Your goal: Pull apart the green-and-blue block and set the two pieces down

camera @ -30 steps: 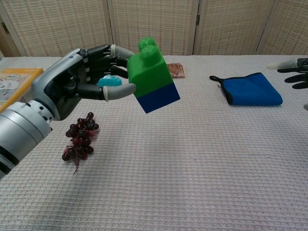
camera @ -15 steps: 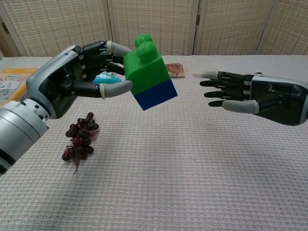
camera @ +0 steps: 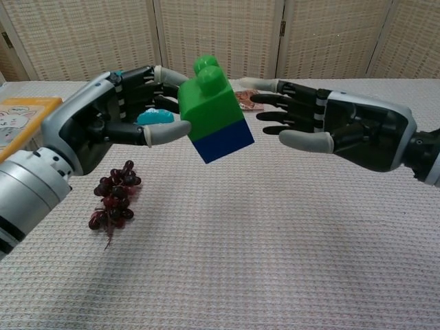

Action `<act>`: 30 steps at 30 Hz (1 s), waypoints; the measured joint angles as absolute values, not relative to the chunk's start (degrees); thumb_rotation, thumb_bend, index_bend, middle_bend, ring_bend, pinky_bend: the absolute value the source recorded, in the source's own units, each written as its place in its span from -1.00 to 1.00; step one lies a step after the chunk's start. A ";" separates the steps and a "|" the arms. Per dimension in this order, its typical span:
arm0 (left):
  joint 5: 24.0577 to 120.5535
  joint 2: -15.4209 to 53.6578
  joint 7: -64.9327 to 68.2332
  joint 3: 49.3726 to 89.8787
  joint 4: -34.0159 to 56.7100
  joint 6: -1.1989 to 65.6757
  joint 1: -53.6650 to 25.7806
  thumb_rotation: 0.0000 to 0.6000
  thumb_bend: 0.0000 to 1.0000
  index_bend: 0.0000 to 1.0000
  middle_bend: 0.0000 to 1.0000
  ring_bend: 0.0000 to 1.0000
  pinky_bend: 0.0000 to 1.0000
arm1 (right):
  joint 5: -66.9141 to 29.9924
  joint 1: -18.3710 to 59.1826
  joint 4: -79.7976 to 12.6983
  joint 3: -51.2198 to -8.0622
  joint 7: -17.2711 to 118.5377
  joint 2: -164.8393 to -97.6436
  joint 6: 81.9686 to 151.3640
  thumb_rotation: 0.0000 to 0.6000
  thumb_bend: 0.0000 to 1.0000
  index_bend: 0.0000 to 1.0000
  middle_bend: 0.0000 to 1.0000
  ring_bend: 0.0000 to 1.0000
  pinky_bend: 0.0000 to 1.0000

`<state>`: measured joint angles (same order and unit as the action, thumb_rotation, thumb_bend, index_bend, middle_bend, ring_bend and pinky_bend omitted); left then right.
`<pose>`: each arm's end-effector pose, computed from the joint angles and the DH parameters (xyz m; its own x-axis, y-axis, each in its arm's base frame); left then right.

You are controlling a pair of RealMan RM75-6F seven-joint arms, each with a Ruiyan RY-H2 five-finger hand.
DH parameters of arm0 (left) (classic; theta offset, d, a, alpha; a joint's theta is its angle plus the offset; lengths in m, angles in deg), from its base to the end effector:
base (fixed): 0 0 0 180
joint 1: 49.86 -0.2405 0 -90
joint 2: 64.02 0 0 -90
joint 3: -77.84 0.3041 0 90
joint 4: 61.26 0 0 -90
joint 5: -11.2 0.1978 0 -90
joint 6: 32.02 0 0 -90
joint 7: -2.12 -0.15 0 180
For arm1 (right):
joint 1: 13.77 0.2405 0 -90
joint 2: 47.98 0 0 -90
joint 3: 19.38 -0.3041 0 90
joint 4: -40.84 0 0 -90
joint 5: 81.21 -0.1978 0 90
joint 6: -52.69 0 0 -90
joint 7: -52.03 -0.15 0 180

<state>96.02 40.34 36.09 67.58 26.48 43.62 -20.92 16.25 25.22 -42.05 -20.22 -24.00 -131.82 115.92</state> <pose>-0.1432 0.2896 -0.0389 -0.6402 0.3596 0.6789 0.6478 -0.2224 0.7286 -0.1830 -0.3240 0.0128 -0.5345 -0.7272 0.4308 -0.6244 -0.0038 -0.7811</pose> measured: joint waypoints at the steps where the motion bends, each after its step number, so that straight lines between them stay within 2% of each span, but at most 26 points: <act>1: 96.01 40.29 36.14 67.55 26.58 43.58 -20.92 1.00 -0.34 0.52 0.81 -0.28 -1.00 | 15.84 25.60 -42.31 -20.63 -23.85 -131.91 115.63 1.00 -0.17 -1.00 -1.00 -1.00 -1.00; 9: 96.13 39.93 36.33 67.24 27.55 43.06 -20.66 1.00 -0.34 0.52 0.81 -0.28 -1.00 | 13.03 28.12 -43.19 -21.22 -22.47 -133.49 111.83 1.00 -0.17 -1.00 -1.00 -1.00 -1.00; 21: 96.21 39.30 36.80 67.18 28.46 42.57 -20.42 1.00 -0.34 0.52 0.81 -0.28 -1.00 | 11.70 29.24 -43.09 -20.94 -21.34 -135.11 110.82 1.00 -0.17 -0.96 -0.97 -1.00 -1.00; 30: 96.09 39.60 36.70 67.19 28.13 42.35 -20.30 1.00 -0.34 0.52 0.81 -0.28 -1.00 | 10.83 29.69 -43.82 -20.97 -20.77 -135.22 110.22 1.00 -0.17 -0.41 -0.80 -0.87 -1.00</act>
